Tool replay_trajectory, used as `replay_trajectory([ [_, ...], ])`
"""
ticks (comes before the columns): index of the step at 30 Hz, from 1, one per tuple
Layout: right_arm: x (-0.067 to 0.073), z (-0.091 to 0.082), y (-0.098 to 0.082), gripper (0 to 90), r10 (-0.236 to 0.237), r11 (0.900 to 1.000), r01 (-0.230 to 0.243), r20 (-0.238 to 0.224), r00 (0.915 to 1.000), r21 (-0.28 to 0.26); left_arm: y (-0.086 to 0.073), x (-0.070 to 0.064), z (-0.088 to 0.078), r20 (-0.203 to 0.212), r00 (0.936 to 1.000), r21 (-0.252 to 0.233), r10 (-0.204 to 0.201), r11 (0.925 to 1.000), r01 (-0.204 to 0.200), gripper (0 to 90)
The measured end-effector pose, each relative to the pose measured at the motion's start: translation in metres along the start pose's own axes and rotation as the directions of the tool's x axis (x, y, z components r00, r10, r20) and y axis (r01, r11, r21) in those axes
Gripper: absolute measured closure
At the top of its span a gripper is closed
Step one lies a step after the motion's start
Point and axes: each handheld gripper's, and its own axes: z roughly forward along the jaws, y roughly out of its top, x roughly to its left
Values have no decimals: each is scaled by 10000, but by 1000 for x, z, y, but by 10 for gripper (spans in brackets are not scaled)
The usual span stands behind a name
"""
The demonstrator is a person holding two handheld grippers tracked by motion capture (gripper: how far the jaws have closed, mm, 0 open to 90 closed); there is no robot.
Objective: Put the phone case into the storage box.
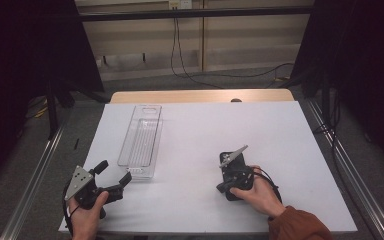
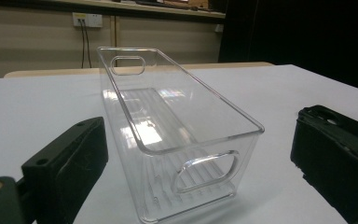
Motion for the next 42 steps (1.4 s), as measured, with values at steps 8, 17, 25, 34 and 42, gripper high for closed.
replay_trajectory([
  [8, -2, -8, -13, 900, 161, 9996, -156, 210, 9997, -238, 0, 0, 0, -38, 10000, -6, -49, 10000, 49, 40],
  [17, -11, -18, -31, 900, 649, 9960, -628, 307, 9974, -629, -1, 0, 1, -6, 10000, 59, -22, 10000, 22, 40],
  [25, -17, -24, -41, 900, 824, 9934, -783, 465, 9955, -840, 0, 0, 1, 3, 10000, 21, -48, 10000, 48, 40],
  [34, -24, -31, -48, 900, 1039, 9918, -960, 944, 9901, -846, 0, 0, 0, -3, 10000, 5, -47, 10000, 47, 40],
  [42, -32, -36, -53, 900, 1198, 9894, -1083, 1221, 9853, -965, 0, 0, 0, 21, 10000, 9, -14, 10000, 14, 40],
])
